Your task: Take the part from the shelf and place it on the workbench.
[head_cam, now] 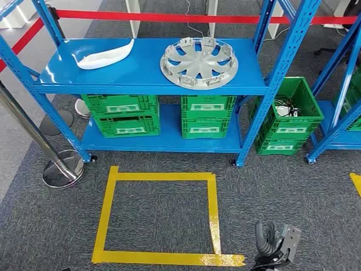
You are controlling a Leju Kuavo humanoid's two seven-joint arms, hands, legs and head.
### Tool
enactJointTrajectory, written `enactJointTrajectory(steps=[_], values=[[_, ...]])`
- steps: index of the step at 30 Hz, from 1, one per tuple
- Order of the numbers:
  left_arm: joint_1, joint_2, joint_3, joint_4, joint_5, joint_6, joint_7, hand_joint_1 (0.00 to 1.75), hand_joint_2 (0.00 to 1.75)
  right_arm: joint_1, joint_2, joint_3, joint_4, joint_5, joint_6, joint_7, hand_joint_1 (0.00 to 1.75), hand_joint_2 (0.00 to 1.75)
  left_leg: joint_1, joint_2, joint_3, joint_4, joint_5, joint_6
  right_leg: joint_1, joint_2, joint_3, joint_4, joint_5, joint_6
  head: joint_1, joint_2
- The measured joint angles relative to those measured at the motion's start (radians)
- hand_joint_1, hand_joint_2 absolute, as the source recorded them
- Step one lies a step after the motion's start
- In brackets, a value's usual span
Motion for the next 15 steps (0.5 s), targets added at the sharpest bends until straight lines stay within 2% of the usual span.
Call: enactJointTrajectory(steps=[1, 5, 7, 8, 9, 11, 12, 13, 14, 15], values=[[-0.001, 0.000, 0.000, 0.001, 0.000, -0.004, -0.001, 0.00, 1.75, 0.003, 0.002, 0.002, -0.018, 0.003, 0.003, -0.003, 0.00, 1.75, 0.000, 0.000, 0.000, 0.000, 0.000, 0.001, 0.000, 0.000, 0.000, 0.000, 0.000, 0.000, 0.000, 0.000], [-0.006, 0.000, 0.000, 0.004, -0.001, -0.028, -0.007, 0.00, 1.75, 0.018, 0.010, 0.023, -0.147, 0.028, 0.021, -0.021, 0.00, 0.00, -0.001, 0.000, -0.003, 0.001, 0.000, 0.009, 0.000, 0.000, 0.002, -0.004, 0.003, 0.008, 0.000, 0.000], [-0.010, -0.002, 0.000, 0.004, -0.004, -0.040, -0.010, 0.00, 1.75, 0.026, 0.013, 0.040, -0.223, 0.041, 0.027, -0.032, 0.00, 0.00, 0.006, 0.001, 0.006, -0.021, 0.012, 0.019, 0.002, 0.000, 0.000, -0.006, -0.001, 0.015, 0.001, 0.000], [-0.012, -0.003, 0.000, 0.005, -0.006, -0.045, -0.012, 0.00, 1.75, 0.029, 0.013, 0.049, -0.259, 0.048, 0.030, -0.037, 0.00, 0.00, 0.010, 0.002, 0.011, -0.033, 0.019, 0.024, 0.003, 0.000, -0.010, 0.013, -0.014, 0.017, 0.002, 0.000], [-0.014, -0.005, 0.000, 0.005, -0.007, -0.050, -0.014, 0.00, 1.75, 0.033, 0.014, 0.059, -0.296, 0.054, 0.032, -0.042, 0.00, 0.00, 0.013, 0.002, 0.015, -0.042, 0.024, 0.027, 0.003, 0.000, -0.031, 0.055, -0.038, 0.019, 0.005, 0.000], [-0.017, -0.006, 0.000, 0.006, -0.009, -0.059, -0.017, 0.00, 1.75, 0.046, 0.014, 0.081, -0.365, 0.068, 0.034, -0.051, 0.00, 0.00, 0.013, 0.003, 0.016, -0.045, 0.025, 0.030, 0.002, 0.001, -0.096, 0.184, -0.093, 0.025, 0.007, 0.000], [-0.018, -0.007, 0.000, 0.007, -0.010, -0.062, -0.017, 0.00, 1.75, 0.055, 0.014, 0.092, -0.399, 0.076, 0.034, -0.056, 0.00, 0.00, 0.014, 0.003, 0.016, -0.044, 0.024, 0.029, 0.000, 0.000, -0.126, 0.237, -0.107, 0.028, 0.008, 0.000], [-0.018, -0.008, 0.000, 0.009, -0.013, -0.065, -0.019, 0.00, 1.75, 0.064, 0.014, 0.103, -0.433, 0.085, 0.033, -0.060, 0.00, 0.00, 0.015, 0.002, 0.017, -0.043, 0.022, 0.028, -0.001, 0.000, -0.140, 0.258, -0.100, 0.032, 0.008, 0.000], [-0.018, -0.009, 0.000, 0.010, -0.016, -0.067, -0.020, 0.00, 1.31, 0.071, 0.014, 0.115, -0.468, 0.094, 0.033, -0.065, 0.00, 0.00, 0.016, 0.001, 0.018, -0.041, 0.019, 0.025, -0.003, 0.000, -0.137, 0.240, -0.074, 0.035, 0.008, 0.000], [-0.018, -0.009, 0.000, 0.011, -0.020, -0.070, -0.021, 0.00, 0.87, 0.078, 0.014, 0.127, -0.503, 0.103, 0.032, -0.070, 0.00, 0.00, 0.019, 0.000, 0.020, -0.036, 0.014, 0.021, -0.007, -0.001, -0.114, 0.183, -0.033, 0.039, 0.009, 0.000]])
